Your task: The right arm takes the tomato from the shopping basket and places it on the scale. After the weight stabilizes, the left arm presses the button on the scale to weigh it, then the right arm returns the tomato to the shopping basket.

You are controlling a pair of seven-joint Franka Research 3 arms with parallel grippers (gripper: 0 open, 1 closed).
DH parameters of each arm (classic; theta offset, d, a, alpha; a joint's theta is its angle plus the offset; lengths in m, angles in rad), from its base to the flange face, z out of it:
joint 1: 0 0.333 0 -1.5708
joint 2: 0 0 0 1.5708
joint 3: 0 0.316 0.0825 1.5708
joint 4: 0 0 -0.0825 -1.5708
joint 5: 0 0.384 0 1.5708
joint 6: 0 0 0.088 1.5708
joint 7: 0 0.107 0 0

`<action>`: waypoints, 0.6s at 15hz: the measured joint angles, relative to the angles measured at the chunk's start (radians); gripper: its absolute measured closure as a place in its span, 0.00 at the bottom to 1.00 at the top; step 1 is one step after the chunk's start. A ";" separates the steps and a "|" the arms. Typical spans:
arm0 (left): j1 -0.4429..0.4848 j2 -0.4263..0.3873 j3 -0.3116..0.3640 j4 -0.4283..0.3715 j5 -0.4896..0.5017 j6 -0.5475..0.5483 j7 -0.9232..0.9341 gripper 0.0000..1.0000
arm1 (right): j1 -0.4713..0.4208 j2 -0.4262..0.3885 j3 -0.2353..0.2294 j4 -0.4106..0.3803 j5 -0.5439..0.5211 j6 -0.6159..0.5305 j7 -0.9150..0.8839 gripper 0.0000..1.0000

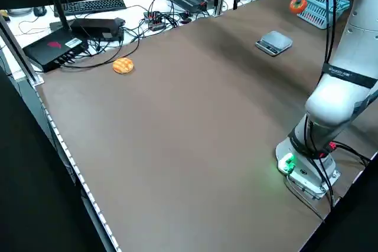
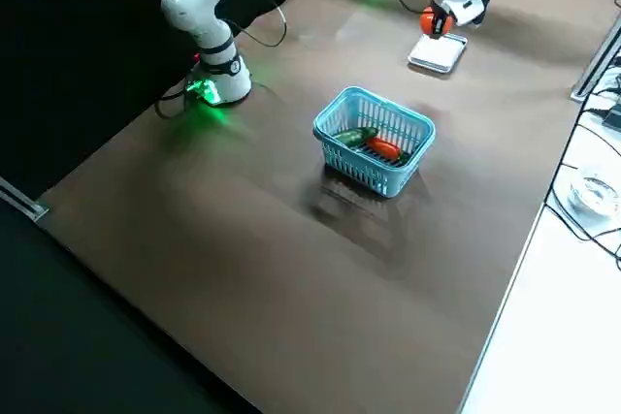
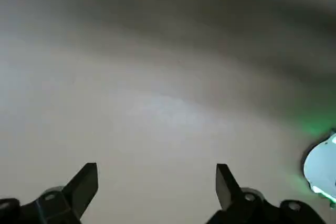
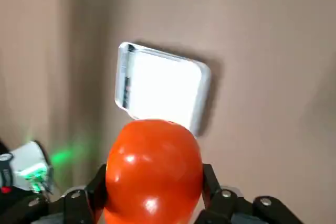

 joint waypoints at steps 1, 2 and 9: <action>0.001 0.001 -0.001 0.000 -0.005 0.004 0.023 0.01 | 0.021 0.032 0.000 -0.001 0.053 0.029 -0.028 0.27; 0.001 0.001 -0.002 0.000 -0.013 0.015 0.047 0.01 | 0.036 0.067 0.000 -0.002 0.111 0.054 -0.070 0.27; -0.019 0.060 -0.111 -0.019 -0.044 0.093 0.064 0.22 | 0.124 0.237 0.000 0.000 0.403 0.218 -0.259 0.27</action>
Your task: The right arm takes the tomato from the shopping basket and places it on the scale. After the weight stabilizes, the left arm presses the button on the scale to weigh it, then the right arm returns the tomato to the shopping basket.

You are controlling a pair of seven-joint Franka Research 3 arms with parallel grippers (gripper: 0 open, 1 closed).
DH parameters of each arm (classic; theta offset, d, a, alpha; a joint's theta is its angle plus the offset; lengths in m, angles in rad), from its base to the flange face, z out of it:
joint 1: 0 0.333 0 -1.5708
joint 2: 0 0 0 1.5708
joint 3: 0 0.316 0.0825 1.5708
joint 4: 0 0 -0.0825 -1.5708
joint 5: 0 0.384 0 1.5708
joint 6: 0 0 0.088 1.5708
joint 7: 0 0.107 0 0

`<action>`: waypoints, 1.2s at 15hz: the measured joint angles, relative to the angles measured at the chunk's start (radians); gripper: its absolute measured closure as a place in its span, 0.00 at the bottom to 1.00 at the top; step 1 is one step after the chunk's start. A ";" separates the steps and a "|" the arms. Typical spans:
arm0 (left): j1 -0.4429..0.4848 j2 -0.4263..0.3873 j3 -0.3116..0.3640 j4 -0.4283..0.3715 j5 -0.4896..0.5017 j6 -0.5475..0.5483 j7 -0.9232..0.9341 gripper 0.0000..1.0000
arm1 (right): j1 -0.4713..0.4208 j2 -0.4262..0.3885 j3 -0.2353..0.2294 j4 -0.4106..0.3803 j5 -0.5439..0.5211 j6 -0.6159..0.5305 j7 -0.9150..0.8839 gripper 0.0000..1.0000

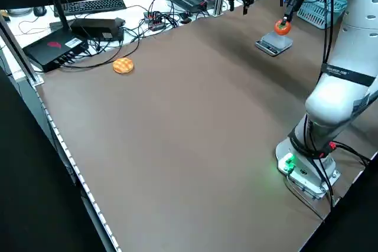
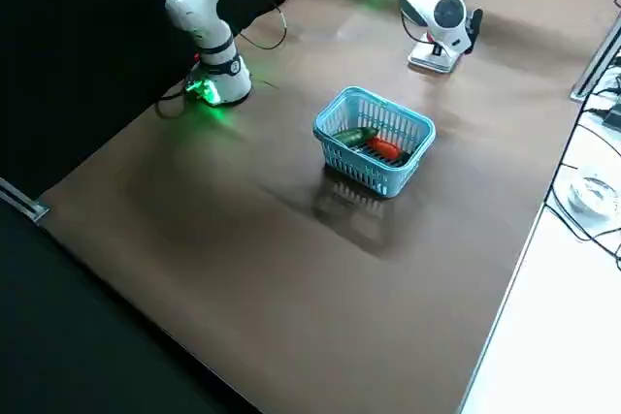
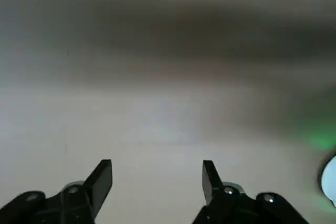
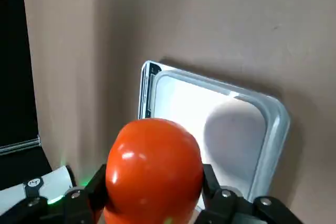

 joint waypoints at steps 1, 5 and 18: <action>-0.018 0.008 -0.003 -0.009 0.000 0.025 -0.012 0.23 | 0.001 0.009 0.000 0.000 0.005 0.000 -0.008 0.27; -0.107 0.033 -0.005 -0.022 0.036 0.062 -0.121 0.45 | 0.003 0.033 -0.001 0.002 0.011 0.000 -0.026 0.27; -0.232 0.142 -0.006 -0.023 0.089 0.273 -0.246 0.99 | 0.001 0.035 -0.023 0.023 0.011 0.001 -0.065 0.00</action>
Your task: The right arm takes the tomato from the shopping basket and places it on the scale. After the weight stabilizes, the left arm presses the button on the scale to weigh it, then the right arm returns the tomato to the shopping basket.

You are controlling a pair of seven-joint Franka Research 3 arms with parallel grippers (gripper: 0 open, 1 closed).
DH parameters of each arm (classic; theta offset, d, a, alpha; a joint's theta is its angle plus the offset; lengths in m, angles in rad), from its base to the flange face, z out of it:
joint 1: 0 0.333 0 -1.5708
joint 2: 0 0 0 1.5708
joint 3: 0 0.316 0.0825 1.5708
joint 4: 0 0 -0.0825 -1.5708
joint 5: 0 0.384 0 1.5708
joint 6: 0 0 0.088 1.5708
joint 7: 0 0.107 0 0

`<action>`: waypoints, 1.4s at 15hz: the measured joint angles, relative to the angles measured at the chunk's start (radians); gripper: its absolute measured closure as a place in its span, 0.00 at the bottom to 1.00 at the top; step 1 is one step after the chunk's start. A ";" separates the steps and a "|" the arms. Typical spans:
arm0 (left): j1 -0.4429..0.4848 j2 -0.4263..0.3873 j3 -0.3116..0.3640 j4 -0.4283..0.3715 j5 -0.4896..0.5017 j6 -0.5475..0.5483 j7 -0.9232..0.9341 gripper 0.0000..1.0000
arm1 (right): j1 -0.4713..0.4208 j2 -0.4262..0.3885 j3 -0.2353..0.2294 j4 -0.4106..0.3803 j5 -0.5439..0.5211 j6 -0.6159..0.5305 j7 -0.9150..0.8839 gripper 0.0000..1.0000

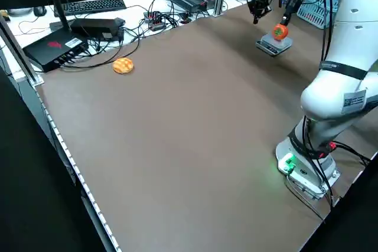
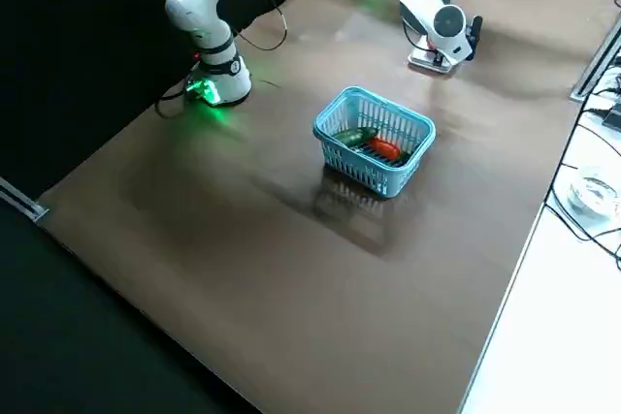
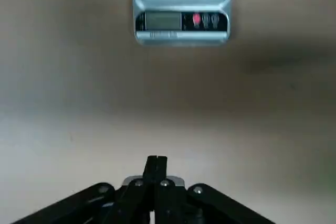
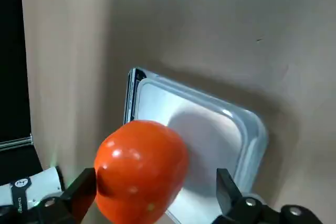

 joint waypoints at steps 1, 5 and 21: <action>-0.040 0.032 0.000 -0.001 0.000 0.073 -0.015 0.99 | -0.004 0.000 -0.009 0.000 0.000 0.000 -0.026 0.00; -0.077 0.099 -0.001 -0.001 -0.001 0.183 -0.028 0.99 | -0.029 0.000 -0.016 0.000 0.000 0.000 -0.072 0.00; -0.168 0.256 -0.006 -0.001 -0.015 0.361 -0.037 0.99 | -0.073 -0.190 -0.293 0.166 -0.488 -0.010 -0.082 0.00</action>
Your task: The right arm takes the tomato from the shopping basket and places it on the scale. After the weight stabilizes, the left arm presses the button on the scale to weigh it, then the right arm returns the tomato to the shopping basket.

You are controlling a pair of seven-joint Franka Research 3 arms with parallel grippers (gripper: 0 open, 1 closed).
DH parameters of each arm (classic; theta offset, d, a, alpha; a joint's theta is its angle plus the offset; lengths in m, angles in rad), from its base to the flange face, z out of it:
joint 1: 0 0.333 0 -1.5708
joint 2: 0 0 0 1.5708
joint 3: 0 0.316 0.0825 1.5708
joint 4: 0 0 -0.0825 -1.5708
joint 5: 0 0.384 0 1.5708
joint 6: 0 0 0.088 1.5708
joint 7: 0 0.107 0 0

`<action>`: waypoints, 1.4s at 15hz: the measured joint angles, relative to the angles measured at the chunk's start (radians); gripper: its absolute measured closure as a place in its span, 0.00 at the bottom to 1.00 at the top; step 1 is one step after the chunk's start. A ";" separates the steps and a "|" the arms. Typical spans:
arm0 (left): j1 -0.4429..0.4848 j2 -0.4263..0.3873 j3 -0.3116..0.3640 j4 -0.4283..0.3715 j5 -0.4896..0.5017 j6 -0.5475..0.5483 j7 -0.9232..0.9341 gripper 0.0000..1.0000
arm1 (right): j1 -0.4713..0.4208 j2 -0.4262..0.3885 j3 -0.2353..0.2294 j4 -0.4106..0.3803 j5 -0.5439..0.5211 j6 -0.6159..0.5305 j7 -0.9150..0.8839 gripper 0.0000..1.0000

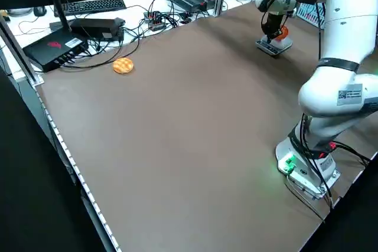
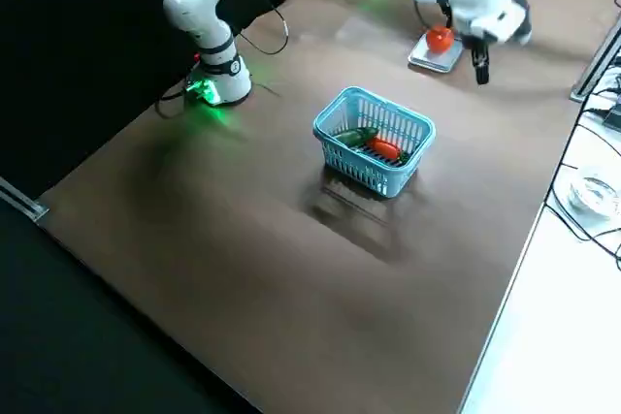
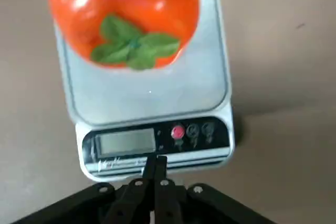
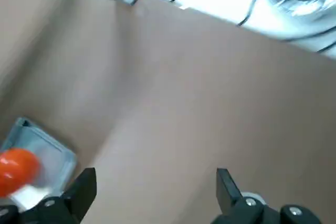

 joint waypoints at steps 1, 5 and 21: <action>-0.011 0.000 0.000 0.000 0.000 0.000 -0.013 0.99 | 0.000 -0.036 -0.009 0.007 -0.081 0.000 0.003 0.00; -0.037 0.002 0.001 -0.002 0.000 0.000 -0.038 0.99 | 0.001 -0.192 -0.072 0.012 -0.310 -0.148 0.007 0.00; -0.049 0.033 0.010 -0.005 0.015 -0.002 -0.038 0.99 | -0.318 -0.323 0.180 0.001 -0.523 -0.554 0.417 0.00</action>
